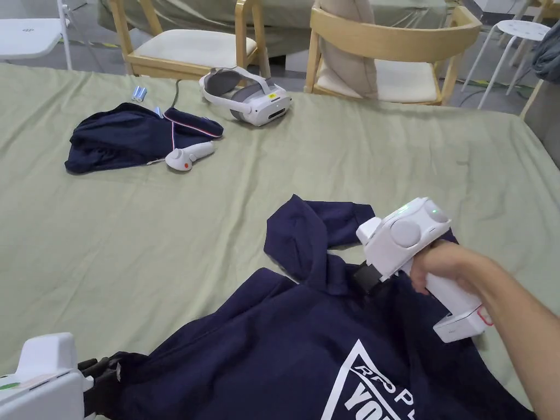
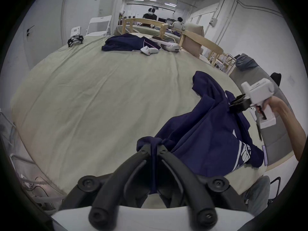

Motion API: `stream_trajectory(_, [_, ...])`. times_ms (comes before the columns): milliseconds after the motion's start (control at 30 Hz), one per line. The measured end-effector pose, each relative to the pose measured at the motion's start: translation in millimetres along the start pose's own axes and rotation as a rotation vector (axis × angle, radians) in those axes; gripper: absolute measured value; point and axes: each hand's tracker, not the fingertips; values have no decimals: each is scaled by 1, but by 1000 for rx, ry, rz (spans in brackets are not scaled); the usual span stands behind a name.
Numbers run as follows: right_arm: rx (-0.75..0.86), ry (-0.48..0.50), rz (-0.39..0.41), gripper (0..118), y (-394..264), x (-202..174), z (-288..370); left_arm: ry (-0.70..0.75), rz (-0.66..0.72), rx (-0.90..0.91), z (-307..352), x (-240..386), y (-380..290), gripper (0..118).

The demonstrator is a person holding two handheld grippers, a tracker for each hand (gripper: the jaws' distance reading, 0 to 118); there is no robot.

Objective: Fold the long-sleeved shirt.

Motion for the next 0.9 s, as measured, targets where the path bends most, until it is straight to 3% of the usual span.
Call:
stream_trajectory(33, [-24,-27,0,57,1,2,-12,0,-1,-2,0,1,1,10])
stream_trajectory(100, [-18,7,-32,55,4,0,-17,-3,-3,-7,-1,0,4,10])
stream_trajectory(167, [-40,50,-55,4,5,4,-10,1,-9,-4,-1,3,7,10])
stream_trajectory(200, [-27,111,-42,4,4,-1,-9,4,-17,2,-1,5,8,9])
stream_trajectory(267, [-6,34,-38,4,-2,-11,-11,0,-31,11,0,8,12,9])
stream_trajectory(433, [129,0,-121,4,-23,9,38,-11,-75,57,8,12,40,10])
stream_trajectory(533, [251,-20,-162,4,-42,30,101,-47,-110,120,16,20,78,10])
stream_trajectory(833, [638,-222,-287,4,-66,100,323,-118,-285,406,68,104,259,10])
stream_trajectory(900, [721,-288,-322,4,-60,114,372,-197,-239,465,88,123,307,9])
